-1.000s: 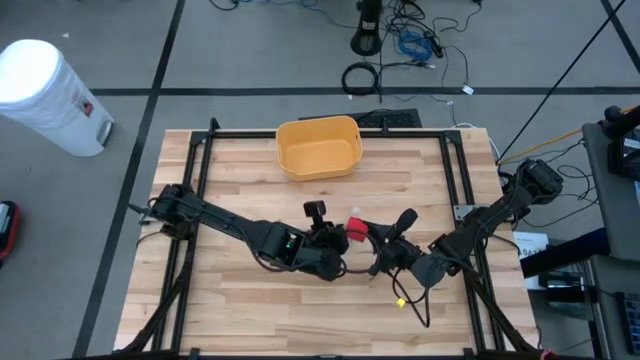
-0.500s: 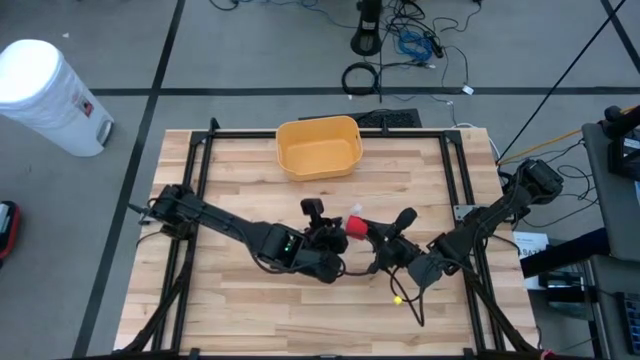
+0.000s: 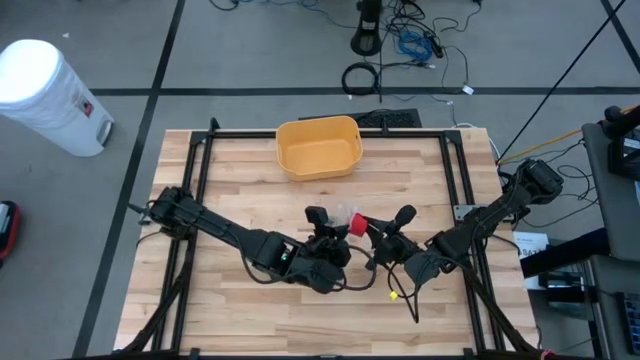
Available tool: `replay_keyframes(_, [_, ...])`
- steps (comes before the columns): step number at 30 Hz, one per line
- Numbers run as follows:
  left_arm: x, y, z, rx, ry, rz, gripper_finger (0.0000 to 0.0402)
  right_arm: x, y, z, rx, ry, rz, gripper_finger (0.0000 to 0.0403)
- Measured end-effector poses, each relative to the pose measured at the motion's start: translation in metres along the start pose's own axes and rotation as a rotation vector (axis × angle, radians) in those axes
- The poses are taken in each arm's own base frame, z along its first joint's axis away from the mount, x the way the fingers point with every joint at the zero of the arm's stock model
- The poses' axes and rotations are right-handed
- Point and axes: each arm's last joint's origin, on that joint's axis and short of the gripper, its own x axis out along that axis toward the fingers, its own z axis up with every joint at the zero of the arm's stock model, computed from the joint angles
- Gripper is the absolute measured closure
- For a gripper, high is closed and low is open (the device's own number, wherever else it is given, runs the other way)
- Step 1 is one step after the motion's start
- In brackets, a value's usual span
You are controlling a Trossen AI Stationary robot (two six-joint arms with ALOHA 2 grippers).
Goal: Roll bandage
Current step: Put the rolled red bandage into the transparent zip bag
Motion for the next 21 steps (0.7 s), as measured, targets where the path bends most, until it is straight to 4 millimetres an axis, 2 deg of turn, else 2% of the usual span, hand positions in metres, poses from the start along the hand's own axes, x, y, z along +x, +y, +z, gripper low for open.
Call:
replay_keyframes(9, [0.0, 0.0, 0.0, 0.021, 0.0, -0.01, 0.0401, 0.001, -0.001, 0.0, 0.04, 0.004, -0.007, 0.0369])
replay_keyframes(14, [0.009, -0.001, -0.004, 0.021, 0.008, -0.104, 0.0401, 0.001, 0.001, 0.002, 0.068, -0.029, 0.064, 0.0369])
replay_keyframes(21, [0.013, -0.003, -0.001, 0.026, -0.012, -0.078, 0.0401, 0.009, 0.001, -0.004, 0.091, -0.003, 0.097, 0.0369])
